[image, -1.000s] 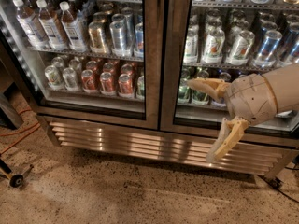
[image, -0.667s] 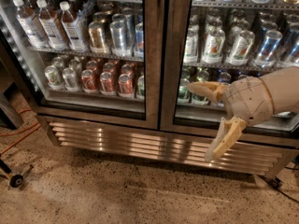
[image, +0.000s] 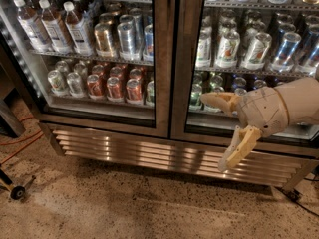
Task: Open left fridge door
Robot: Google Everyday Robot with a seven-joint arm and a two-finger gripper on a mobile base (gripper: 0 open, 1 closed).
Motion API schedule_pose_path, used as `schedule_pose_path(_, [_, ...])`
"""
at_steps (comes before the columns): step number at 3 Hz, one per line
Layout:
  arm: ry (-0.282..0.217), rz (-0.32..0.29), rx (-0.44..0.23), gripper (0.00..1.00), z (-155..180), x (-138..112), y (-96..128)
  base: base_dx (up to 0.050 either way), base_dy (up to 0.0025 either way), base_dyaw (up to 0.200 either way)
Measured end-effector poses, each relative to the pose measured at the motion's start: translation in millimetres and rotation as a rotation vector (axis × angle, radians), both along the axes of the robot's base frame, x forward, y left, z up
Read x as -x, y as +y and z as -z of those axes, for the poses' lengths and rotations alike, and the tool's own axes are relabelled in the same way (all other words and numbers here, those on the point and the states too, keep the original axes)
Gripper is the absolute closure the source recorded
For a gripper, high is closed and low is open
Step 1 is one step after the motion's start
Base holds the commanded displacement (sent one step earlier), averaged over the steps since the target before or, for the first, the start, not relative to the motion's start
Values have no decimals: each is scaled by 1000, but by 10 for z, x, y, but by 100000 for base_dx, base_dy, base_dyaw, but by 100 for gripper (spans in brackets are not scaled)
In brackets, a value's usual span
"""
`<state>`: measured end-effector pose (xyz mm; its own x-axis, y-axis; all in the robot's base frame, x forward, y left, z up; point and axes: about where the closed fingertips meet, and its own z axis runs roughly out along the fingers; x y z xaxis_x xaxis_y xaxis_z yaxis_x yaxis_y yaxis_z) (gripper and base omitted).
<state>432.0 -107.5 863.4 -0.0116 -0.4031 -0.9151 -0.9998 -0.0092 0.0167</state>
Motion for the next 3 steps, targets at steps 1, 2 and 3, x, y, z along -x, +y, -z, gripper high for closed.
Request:
schedule_pose_path(1, [-10, -19, -151, 0, -38, 14, -4, 0, 0, 0])
schedule_pose_path(2, [-18, -107, -390, 0, -121, 41, 28, 0, 0, 0])
schedule_pose_path(3, [-18, -107, -389, 0, -121, 41, 28, 0, 0, 0])
